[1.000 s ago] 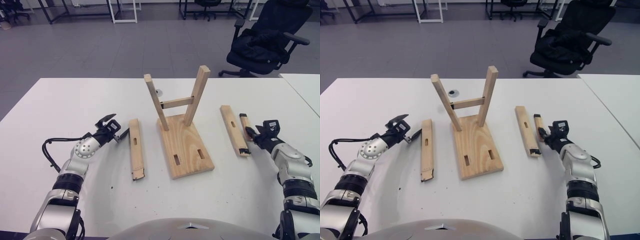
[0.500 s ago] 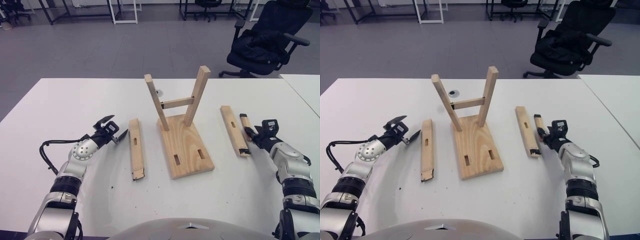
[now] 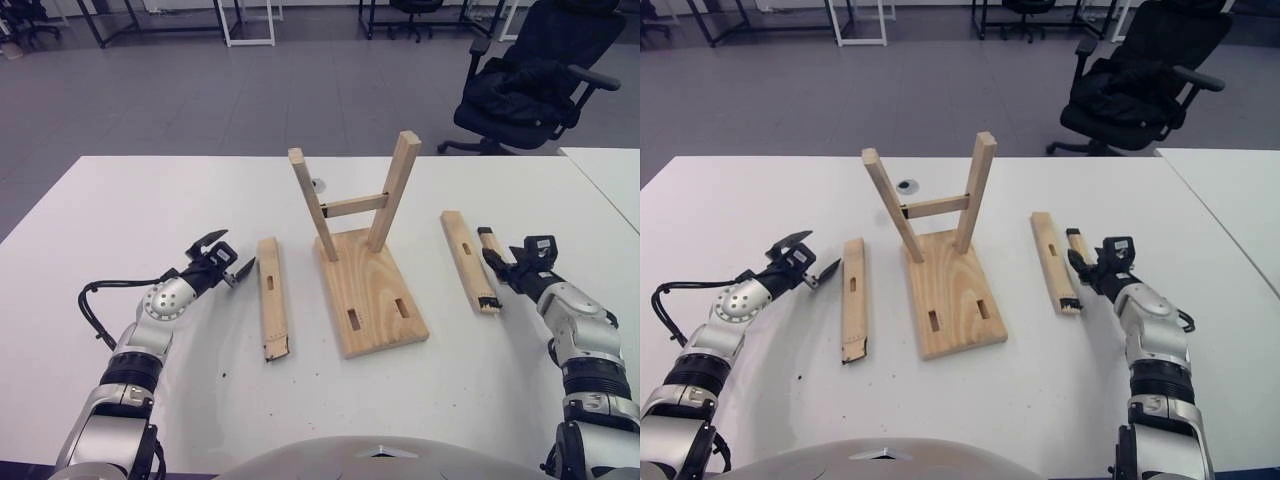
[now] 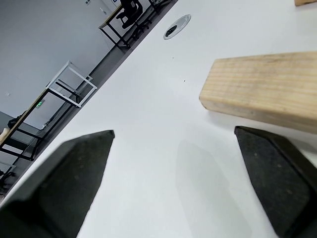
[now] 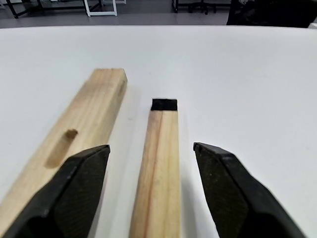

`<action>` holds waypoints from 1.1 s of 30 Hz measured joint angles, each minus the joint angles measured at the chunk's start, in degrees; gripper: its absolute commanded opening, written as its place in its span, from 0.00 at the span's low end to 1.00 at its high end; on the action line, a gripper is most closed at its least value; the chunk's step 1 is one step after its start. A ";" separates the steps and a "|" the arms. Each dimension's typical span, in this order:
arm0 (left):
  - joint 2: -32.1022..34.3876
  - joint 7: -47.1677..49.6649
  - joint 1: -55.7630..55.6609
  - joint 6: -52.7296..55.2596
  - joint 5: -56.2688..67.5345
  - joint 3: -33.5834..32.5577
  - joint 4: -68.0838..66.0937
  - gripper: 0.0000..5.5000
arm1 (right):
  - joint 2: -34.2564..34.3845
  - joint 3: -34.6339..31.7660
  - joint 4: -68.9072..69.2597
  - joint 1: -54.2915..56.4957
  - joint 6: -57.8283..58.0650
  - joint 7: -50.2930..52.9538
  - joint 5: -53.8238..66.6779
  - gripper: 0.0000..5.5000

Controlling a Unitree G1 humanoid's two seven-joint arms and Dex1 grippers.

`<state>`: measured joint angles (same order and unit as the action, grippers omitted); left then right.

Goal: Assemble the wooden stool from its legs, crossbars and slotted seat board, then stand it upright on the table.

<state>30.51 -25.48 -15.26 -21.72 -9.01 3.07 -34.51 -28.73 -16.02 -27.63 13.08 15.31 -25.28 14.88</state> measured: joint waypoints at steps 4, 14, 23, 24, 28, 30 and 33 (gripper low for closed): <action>0.01 -0.08 0.32 0.18 0.01 -0.01 0.59 0.82 | -0.06 0.32 -1.15 -0.01 0.80 0.67 -1.47 0.52; -0.93 0.03 8.89 10.71 15.49 -11.80 14.86 0.82 | -0.82 0.57 -1.22 0.12 1.75 2.34 -2.30 0.24; -5.87 12.48 -12.75 42.11 65.67 -24.34 47.59 0.82 | -6.38 -0.71 10.75 13.79 -11.61 6.77 -6.48 0.24; -7.70 15.36 -17.03 45.42 72.84 -23.04 50.00 0.82 | -4.83 0.36 17.55 18.17 -10.67 6.41 -3.46 0.24; -14.36 26.76 -27.67 52.23 92.21 -17.34 54.96 0.82 | 2.89 13.44 40.79 26.50 -6.27 3.17 1.23 0.24; -15.49 29.42 -30.62 53.64 95.78 -15.62 56.35 0.75 | 6.93 18.94 47.51 28.39 -4.56 2.24 2.80 0.24; -15.71 31.60 -30.62 53.81 96.65 -15.09 56.46 0.66 | 9.18 21.92 51.42 28.50 -0.98 1.86 4.12 0.24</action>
<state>14.79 6.12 -45.88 32.09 87.64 -12.03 21.95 -19.55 5.90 23.80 41.58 14.33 -23.42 19.00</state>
